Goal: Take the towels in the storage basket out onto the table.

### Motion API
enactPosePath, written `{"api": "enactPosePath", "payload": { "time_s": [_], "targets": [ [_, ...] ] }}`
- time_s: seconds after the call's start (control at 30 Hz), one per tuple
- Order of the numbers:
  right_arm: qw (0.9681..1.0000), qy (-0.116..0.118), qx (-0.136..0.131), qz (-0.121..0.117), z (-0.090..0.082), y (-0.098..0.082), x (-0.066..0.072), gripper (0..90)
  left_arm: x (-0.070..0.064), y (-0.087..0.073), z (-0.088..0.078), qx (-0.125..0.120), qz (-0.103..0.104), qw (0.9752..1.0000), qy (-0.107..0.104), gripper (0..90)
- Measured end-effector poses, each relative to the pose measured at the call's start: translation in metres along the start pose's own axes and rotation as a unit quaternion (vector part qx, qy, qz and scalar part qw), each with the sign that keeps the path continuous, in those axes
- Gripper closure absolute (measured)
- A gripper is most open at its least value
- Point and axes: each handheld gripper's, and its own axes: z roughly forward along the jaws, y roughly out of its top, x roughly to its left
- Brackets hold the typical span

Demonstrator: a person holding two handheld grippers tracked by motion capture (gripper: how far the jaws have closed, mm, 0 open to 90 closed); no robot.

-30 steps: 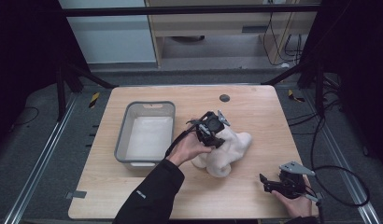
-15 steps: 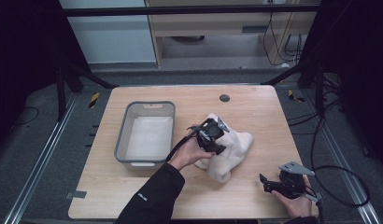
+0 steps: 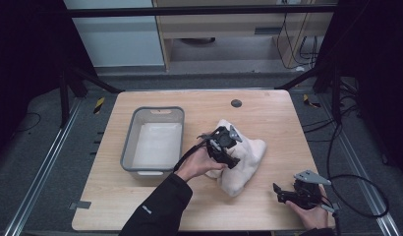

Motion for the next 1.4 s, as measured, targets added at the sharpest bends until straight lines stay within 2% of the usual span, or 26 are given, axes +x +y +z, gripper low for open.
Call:
{"api": "enactPosePath", "payload": {
  "time_s": [0.17,0.3,0.43,0.53,0.57,0.6,0.63,0.67,0.77,0.8,0.83,0.87,0.9,0.93,1.07,1.13,1.17,1.2,1.27,1.3,1.33,1.37,1.4],
  "targets": [
    [1.0,0.0,0.0,0.0,0.0,0.0,0.0,8.0,-0.001,-0.003,-0.011,-0.015,-0.002,0.9999,-0.001,29.5],
    [1.0,-0.001,-0.001,0.0,0.0,0.0,0.0,7.9,-0.001,-0.011,-0.027,-0.037,-0.01,0.9992,0.003,28.1],
    [1.0,-0.001,-0.001,0.0,0.0,0.0,0.0,7.9,0.0,-0.019,-0.036,-0.048,-0.018,0.9986,0.009,27.6],
    [1.0,-0.002,-0.001,0.001,0.0,0.0,0.0,7.9,0.002,-0.031,-0.048,-0.064,-0.034,0.9971,0.021,27.6],
    [1.0,-0.002,-0.001,0.001,0.0,0.0,0.0,7.9,0.002,-0.031,-0.048,-0.064,-0.034,0.9971,0.021,27.6],
    [1.0,-0.002,-0.002,0.001,0.0,0.0,0.0,7.8,0.004,-0.038,-0.053,-0.071,-0.041,0.9963,0.027,27.6],
    [1.0,-0.002,-0.002,0.001,0.0,0.0,0.0,7.8,0.004,-0.038,-0.053,-0.071,-0.041,0.9963,0.027,27.7],
    [1.0,-0.002,-0.002,0.0,0.0,0.0,-0.001,7.8,0.004,-0.046,-0.059,-0.081,-0.048,0.9951,0.032,27.7],
    [1.0,-0.002,-0.003,0.001,0.0,-0.001,-0.001,7.8,0.005,-0.055,-0.065,-0.087,-0.054,0.9941,0.036,27.7],
    [1.0,-0.002,-0.003,0.001,0.0,-0.001,-0.001,7.6,0.006,-0.064,-0.069,-0.096,-0.067,0.9921,0.045,27.9],
    [1.0,-0.002,-0.003,0.001,0.0,-0.001,-0.001,7.6,0.006,-0.064,-0.069,-0.096,-0.067,0.9921,0.045,28.1],
    [1.0,-0.003,-0.003,0.0,0.0,-0.001,-0.001,7.5,0.007,-0.073,-0.075,-0.105,-0.077,0.9902,0.051,28.1],
    [1.0,-0.003,-0.003,0.0,0.0,-0.001,-0.001,7.5,0.007,-0.073,-0.075,-0.105,-0.077,0.9902,0.051,28.1],
    [1.0,-0.004,-0.002,0.0,0.0,-0.001,-0.001,7.4,0.007,-0.082,-0.08,-0.114,-0.084,0.9882,0.058,28.1],
    [1.0,-0.003,-0.001,0.004,0.0,-0.001,0.0,7.1,0.007,-0.094,-0.086,-0.12,-0.09,0.9863,0.07,28.3],
    [1.0,-0.002,-0.001,0.005,0.0,-0.002,0.0,7.0,0.008,-0.106,-0.091,-0.123,-0.1,0.9841,0.08,28.4],
    [1.0,-0.002,-0.001,0.008,0.0,-0.002,0.0,6.9,0.008,-0.106,-0.091,-0.123,-0.1,0.9841,0.08,28.5],
    [1.0,-0.002,-0.001,0.008,0.0,-0.002,0.0,6.9,0.009,-0.11,-0.093,-0.127,-0.106,0.983,0.08,28.5],
    [1.0,-0.002,0.0,0.007,0.0,-0.002,0.0,6.9,0.011,-0.121,-0.099,-0.134,-0.118,0.9799,0.089,28.7],
    [1.0,-0.002,0.0,0.007,0.0,-0.002,0.0,6.9,0.011,-0.121,-0.099,-0.134,-0.118,0.9799,0.089,28.8],
    [1.0,-0.004,-0.002,0.004,0.0,-0.002,-0.001,6.9,0.012,-0.129,-0.104,-0.141,-0.127,0.9777,0.09,28.7],
    [1.0,-0.004,-0.002,0.004,0.0,-0.002,-0.001,6.8,0.012,-0.129,-0.104,-0.141,-0.127,0.9777,0.09,28.8],
    [1.0,-0.004,-0.001,0.003,0.0,-0.002,-0.001,6.8,0.012,-0.139,-0.11,-0.148,-0.134,0.9749,0.099,28.8]
  ]
}}
